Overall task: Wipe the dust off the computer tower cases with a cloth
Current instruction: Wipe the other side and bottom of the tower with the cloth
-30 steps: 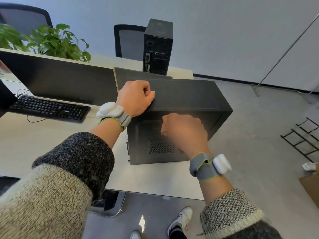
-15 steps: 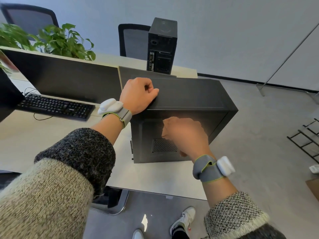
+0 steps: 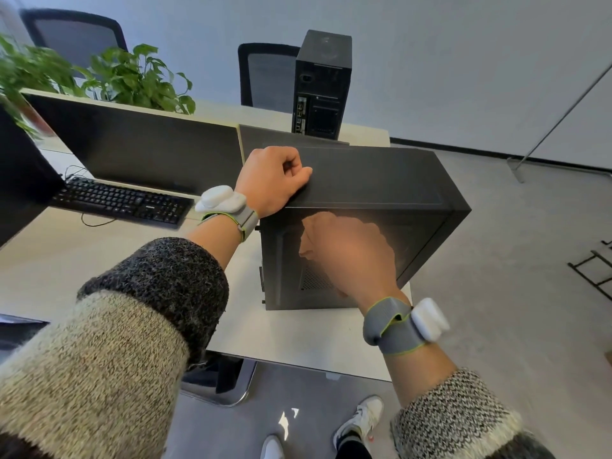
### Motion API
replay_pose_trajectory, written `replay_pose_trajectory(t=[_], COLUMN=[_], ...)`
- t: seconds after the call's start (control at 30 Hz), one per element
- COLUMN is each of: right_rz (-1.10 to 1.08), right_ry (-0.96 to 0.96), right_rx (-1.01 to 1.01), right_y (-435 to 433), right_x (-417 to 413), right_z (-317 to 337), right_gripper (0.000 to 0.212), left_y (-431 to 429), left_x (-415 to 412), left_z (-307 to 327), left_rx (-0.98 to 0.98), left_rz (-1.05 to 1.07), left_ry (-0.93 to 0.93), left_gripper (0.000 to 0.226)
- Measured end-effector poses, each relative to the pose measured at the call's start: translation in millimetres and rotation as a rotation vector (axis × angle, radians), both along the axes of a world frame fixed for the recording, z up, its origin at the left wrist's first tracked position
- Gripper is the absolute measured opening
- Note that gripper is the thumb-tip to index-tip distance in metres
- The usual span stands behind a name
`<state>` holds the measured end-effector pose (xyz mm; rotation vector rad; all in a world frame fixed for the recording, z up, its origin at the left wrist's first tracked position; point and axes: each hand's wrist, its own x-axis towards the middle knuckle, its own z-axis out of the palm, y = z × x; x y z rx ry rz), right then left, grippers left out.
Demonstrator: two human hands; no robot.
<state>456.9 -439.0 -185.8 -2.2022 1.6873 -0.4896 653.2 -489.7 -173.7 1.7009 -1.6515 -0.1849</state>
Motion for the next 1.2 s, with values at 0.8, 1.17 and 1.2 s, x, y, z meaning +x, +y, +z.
replay_pose_trajectory(t=[0.8,1.17,1.2], right_rz=[0.033,0.011,0.013], right_ry=[-0.047,-0.168,-0.179], right_rx=[-0.028,-0.009,-0.024], right_y=[6.9,15.2,15.9], right_x=[42.1,59.5,62.1], right_z=[-1.6,-13.5,-14.3], right_gripper=[0.042,0.042,0.041], left_y=[1.7,1.0,1.1], left_x=[4.8,4.5,4.0], left_z=[-6.6,-8.5,-8.8], left_rx=[-0.072,-0.073,-0.071], left_rz=[-0.009,-0.01,-0.009], left_ry=[0.138,0.15,0.144], left_gripper=[0.027,0.027,0.027])
